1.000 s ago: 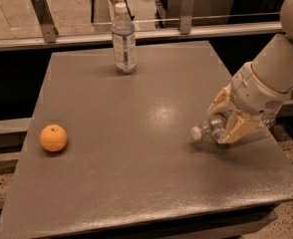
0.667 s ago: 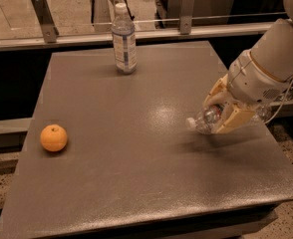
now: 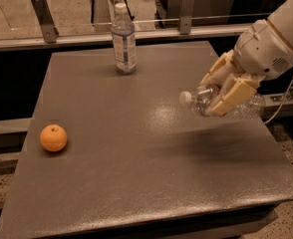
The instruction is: Place water bottle upright
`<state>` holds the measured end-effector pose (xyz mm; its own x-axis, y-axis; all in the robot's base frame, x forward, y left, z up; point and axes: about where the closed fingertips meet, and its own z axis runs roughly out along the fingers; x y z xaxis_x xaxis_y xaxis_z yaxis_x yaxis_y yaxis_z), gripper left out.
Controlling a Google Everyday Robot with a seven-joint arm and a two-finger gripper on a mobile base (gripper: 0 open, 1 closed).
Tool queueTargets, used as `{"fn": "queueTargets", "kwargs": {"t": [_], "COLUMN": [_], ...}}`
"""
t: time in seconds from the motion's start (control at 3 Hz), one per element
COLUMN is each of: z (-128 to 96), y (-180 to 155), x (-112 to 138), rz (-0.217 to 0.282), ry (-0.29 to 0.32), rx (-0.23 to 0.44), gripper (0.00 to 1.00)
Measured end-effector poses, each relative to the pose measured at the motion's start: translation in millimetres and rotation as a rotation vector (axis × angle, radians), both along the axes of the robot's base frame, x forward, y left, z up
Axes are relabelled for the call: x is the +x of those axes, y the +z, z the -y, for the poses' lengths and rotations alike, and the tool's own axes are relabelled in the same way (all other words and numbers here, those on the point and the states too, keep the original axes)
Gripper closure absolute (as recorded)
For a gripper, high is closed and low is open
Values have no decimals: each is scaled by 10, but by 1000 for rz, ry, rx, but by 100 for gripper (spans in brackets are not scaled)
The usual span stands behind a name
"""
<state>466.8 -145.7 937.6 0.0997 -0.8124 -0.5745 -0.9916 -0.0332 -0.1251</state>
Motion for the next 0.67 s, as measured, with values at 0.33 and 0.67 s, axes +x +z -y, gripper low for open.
{"fn": "queueTargets", "kwargs": {"t": [0.33, 0.67], "z": [-52, -107], "y": [221, 451], "x": [53, 82], "rz": [-47, -75], "ry": [-23, -50], "rx": [203, 431], "gripper": [100, 100]}}
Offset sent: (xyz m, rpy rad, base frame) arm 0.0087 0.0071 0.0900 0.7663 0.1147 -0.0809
